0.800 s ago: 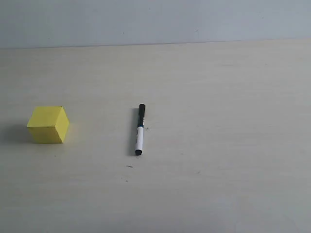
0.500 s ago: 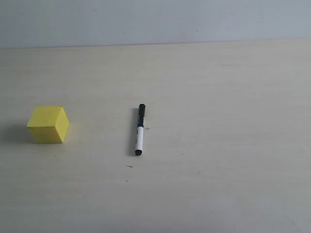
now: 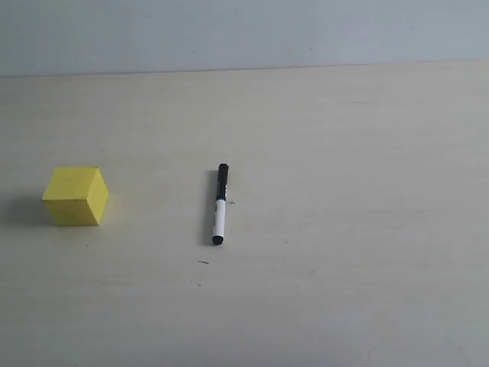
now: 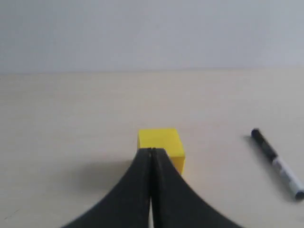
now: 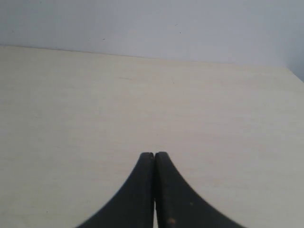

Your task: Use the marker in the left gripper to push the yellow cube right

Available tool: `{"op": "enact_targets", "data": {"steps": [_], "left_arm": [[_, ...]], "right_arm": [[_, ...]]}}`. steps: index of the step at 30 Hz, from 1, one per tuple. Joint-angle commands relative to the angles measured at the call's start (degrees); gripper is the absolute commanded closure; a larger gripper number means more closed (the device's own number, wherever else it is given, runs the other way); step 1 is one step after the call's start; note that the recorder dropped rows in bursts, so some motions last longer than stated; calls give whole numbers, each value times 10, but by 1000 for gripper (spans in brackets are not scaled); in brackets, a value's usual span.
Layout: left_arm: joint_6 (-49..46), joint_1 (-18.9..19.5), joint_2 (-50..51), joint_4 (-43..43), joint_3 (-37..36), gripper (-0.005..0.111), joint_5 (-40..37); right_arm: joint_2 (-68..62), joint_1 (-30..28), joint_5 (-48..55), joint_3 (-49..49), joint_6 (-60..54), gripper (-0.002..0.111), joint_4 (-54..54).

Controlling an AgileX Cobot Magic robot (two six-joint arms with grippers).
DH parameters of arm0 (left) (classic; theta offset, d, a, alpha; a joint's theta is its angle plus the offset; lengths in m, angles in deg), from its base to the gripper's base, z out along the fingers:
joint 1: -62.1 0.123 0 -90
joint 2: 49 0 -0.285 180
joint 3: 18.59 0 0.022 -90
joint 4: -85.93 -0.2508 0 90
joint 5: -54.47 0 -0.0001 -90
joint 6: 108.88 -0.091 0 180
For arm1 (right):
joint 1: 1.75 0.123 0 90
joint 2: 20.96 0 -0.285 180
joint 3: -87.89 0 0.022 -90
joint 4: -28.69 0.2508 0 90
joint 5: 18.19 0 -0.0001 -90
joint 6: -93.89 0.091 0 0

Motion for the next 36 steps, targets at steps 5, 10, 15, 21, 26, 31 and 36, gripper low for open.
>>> {"op": "enact_targets", "data": {"steps": [5,10,15,21,26,31,36], "left_arm": [[62,1,-3,201,0,107,196],[268,1,-3,202,0,107,330],[302,1,-3,180,60,107,538],[277,1,145,9,258,107,498],[276,1,310,-90,364,107,304],[228,-56,590,-119,493,107,-76],[196,-202,848,-116,649,107,-298]], "right_arm": [[2,0,-7,2,-2,108,1],[2,0,-7,2,-2,108,1],[2,0,-7,2,-2,108,1],[2,0,-7,2,-2,108,1],[2,0,-7,2,-2,108,1],[2,0,-7,2,-2,108,1],[2,0,-7,2,-2,108,1]]}}
